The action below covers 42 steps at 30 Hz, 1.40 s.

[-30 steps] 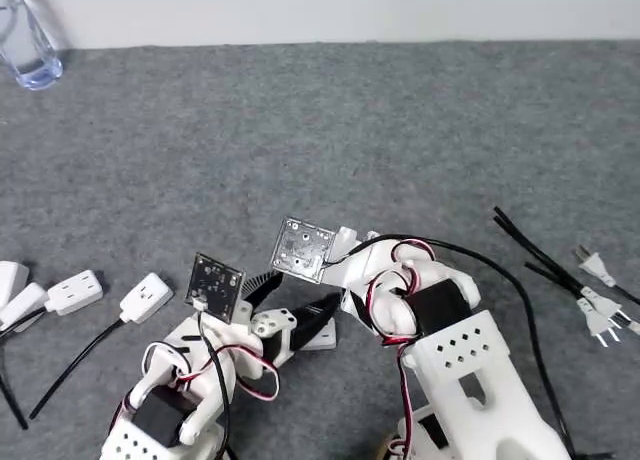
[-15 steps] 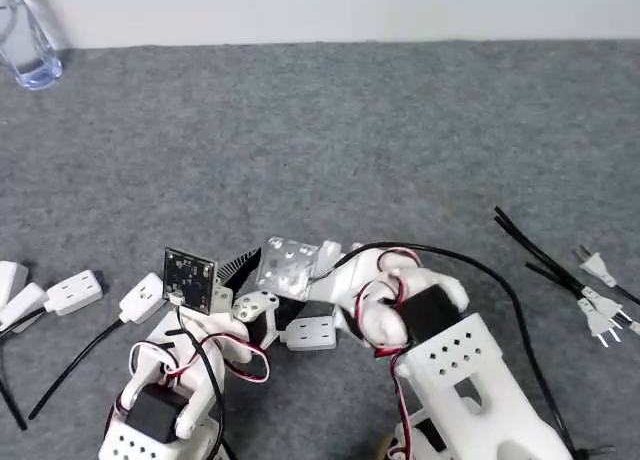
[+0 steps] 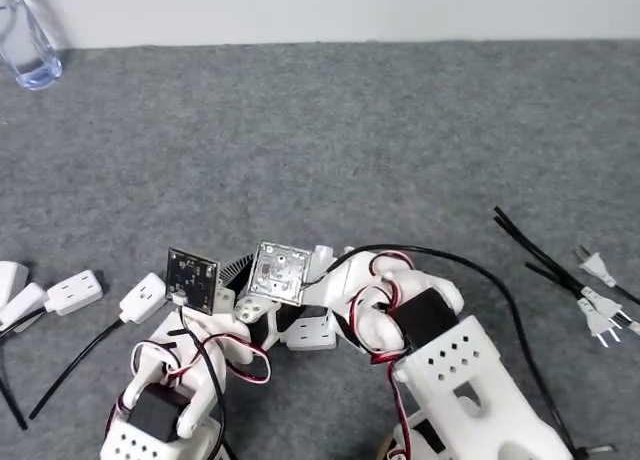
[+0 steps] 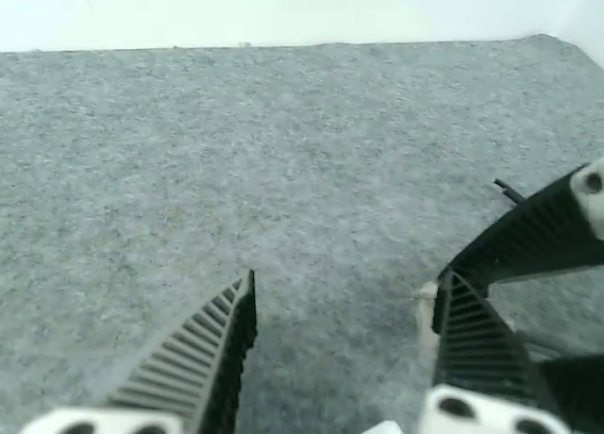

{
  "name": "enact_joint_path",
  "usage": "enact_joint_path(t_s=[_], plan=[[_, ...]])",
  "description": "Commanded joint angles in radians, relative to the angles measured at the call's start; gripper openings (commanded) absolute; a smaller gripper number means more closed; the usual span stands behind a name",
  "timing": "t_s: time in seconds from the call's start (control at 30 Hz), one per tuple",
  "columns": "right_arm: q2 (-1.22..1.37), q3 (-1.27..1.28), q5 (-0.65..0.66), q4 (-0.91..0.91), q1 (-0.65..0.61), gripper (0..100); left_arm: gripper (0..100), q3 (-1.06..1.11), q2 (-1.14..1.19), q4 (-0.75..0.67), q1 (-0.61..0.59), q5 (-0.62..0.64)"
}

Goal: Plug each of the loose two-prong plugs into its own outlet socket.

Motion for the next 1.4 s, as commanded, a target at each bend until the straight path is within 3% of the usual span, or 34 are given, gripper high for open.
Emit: enact_joint_path(t_s=[0.0,0.67,1.37], plan=[[-0.022,-0.11,-0.009,0.038,-0.007,0.8,29,-0.002,-0.006,-0.025,0.008,0.009],[-0.231,-0.121,-0.035,0.147,-0.012,0.9,29,-0.002,-0.006,-0.02,0.008,0.008],[-0.236,-0.118,-0.107,0.051,-0.012,0.9,29,-0.001,-0.006,-0.02,0.0,0.006]])
